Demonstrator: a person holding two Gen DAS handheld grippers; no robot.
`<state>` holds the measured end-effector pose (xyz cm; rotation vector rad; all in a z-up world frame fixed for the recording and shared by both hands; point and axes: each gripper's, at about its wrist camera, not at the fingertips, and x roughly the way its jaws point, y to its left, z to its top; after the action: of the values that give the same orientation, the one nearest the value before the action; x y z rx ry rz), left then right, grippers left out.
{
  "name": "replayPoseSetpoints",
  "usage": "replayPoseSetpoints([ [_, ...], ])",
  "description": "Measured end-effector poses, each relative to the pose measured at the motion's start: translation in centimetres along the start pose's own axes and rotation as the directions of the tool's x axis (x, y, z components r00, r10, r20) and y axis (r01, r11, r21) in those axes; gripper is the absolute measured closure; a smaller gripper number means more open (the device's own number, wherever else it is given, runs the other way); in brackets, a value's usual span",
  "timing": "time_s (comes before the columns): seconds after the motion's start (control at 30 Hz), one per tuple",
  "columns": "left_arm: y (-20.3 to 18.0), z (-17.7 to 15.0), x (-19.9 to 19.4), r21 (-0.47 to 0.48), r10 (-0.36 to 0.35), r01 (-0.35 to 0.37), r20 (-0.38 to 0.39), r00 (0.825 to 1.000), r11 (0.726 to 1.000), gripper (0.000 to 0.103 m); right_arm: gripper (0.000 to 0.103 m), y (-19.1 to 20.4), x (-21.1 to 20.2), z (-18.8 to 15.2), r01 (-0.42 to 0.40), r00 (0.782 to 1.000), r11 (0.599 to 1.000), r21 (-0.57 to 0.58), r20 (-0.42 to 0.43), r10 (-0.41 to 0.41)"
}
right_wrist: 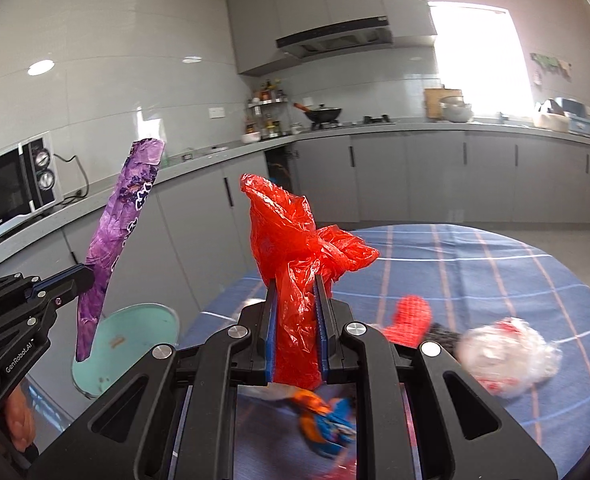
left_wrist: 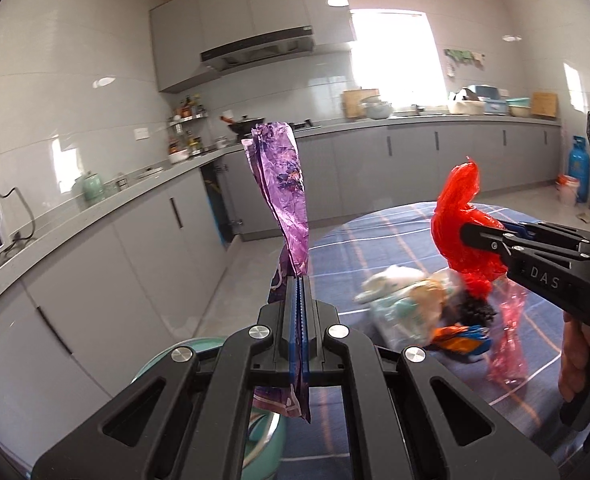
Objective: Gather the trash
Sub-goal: 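Carry the purple wrapper and red bag over the teal bin with both grippers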
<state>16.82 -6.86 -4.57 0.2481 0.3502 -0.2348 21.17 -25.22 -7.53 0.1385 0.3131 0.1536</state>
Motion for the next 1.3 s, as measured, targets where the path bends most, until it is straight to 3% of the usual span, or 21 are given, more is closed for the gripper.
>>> replayPoseSetpoints([
  [0.3, 5.0, -0.7, -0.7, -0.058, 0.105, -0.105, -0.013, 0.994, 0.993, 0.101, 0.087, 4.2, 2.3, 0.3, -0.078, 0.997, 0.996, -0.045, -0.015, 0.077],
  [0.77, 10.3, -1.7, -1.0, -0.098, 0.212, -0.217, -0.057, 0.976, 0.971, 0.101, 0.087, 8.9, 5.6, 0.1, -0.166, 0.986, 0.982, -0.094, -0.043, 0.163],
  [1.3, 13.5, -3.2, -1.1, -0.11, 0.282, -0.292, -0.1, 0.954, 0.95, 0.101, 0.087, 12.6, 8.1, 0.0, -0.229, 0.973, 0.962, -0.146, -0.071, 0.22],
])
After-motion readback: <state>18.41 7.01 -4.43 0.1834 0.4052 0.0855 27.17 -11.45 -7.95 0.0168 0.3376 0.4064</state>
